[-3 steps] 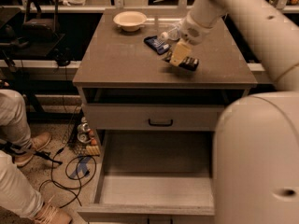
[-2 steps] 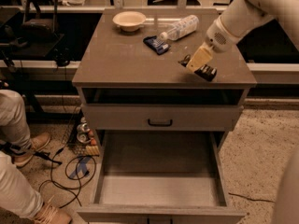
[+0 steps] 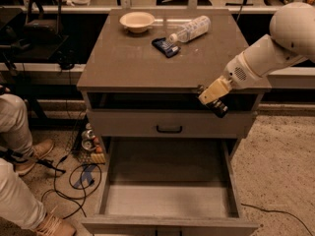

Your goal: Place rxbar chocolate into middle drawer

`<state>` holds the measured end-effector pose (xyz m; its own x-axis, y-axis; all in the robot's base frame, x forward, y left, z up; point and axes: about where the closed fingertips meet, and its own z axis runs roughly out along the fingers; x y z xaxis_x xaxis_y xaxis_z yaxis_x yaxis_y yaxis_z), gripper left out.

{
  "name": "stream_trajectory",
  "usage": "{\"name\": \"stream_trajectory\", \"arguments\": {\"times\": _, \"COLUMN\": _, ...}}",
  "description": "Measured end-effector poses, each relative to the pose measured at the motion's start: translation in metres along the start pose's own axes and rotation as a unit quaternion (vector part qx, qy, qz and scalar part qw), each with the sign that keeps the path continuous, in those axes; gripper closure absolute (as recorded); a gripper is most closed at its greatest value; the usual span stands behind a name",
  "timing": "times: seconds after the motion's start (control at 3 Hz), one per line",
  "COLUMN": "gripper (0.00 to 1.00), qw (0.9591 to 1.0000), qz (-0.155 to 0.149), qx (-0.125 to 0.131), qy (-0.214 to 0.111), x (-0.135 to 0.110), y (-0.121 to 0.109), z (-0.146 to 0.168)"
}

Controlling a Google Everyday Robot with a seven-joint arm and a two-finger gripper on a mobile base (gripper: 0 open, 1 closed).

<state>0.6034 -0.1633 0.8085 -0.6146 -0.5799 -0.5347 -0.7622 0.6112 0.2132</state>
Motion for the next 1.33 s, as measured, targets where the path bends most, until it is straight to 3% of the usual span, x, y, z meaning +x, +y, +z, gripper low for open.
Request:
{"name": "stream_trajectory", "arguments": {"times": 0.33, "gripper": 1.00, "qw": 1.0000, "qz": 0.000, "qx": 0.000, "qy": 0.001, "x": 0.000, "y": 0.000, "z": 0.001}}
{"name": "stream_trajectory", "arguments": {"times": 0.67, "gripper": 1.00, "qw": 0.9976, "qz": 0.053, "qx": -0.016, "qy": 0.042, "x": 0.058, "y": -0.001, "z": 0.031}}
{"name": "stream_trajectory", "arguments": {"times": 1.33, "gripper": 1.00, "qw": 0.9835, "qz": 0.133, "qx": -0.060, "qy": 0.107, "x": 0.170, "y": 0.024, "z": 0.122}}
